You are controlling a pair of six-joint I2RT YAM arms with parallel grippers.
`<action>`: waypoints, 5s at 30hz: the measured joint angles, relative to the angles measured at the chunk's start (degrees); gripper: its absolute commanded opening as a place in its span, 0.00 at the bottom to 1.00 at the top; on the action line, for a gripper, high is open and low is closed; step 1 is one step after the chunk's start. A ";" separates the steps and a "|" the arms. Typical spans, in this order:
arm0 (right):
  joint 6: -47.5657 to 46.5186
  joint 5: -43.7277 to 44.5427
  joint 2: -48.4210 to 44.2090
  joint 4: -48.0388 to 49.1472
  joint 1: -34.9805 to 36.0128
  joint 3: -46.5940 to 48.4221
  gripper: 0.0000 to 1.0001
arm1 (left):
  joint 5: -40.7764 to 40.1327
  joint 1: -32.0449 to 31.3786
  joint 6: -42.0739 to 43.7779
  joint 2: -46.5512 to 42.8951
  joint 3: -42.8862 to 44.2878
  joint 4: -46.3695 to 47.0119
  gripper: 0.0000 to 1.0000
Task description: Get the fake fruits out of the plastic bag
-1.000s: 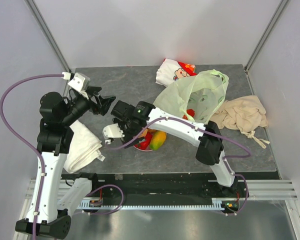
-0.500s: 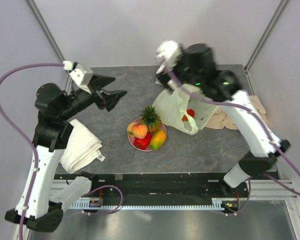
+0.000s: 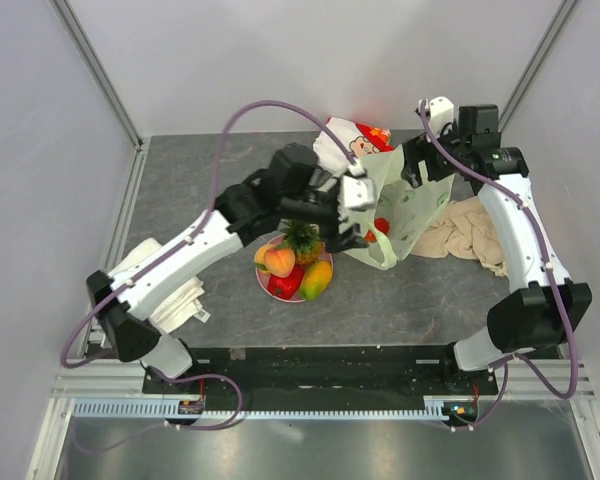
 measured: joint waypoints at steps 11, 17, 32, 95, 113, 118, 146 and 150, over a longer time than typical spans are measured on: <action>-4.31 -14.45 -0.20 -5.88 -0.42 -11.67 0.74 | -3.76 -6.29 30.82 15.34 12.22 -8.37 0.21; -4.96 -17.68 2.23 -6.49 -0.39 -14.01 0.68 | -5.38 -6.93 38.71 17.64 14.91 -19.39 0.02; -5.27 -10.86 10.88 3.15 3.82 -21.31 0.98 | -9.05 -6.12 38.88 8.41 8.44 -26.73 0.02; -5.86 -1.88 25.94 16.59 10.58 -17.59 0.93 | -10.69 -1.57 33.33 3.61 -3.65 -18.64 0.02; -6.12 -3.23 11.30 16.63 7.91 -18.01 0.53 | -12.57 -1.38 33.27 5.62 -3.65 -18.80 0.02; -7.65 -5.20 2.19 11.61 6.47 -18.49 0.54 | -13.55 -0.22 32.74 7.50 -2.49 -17.66 0.02; 5.35 -18.36 37.75 18.86 9.55 1.14 0.98 | -14.05 1.09 31.39 7.02 -2.67 -15.13 0.02; 9.88 -19.56 40.76 22.01 10.54 3.48 0.98 | -14.03 1.36 31.41 7.02 -2.64 -15.15 0.02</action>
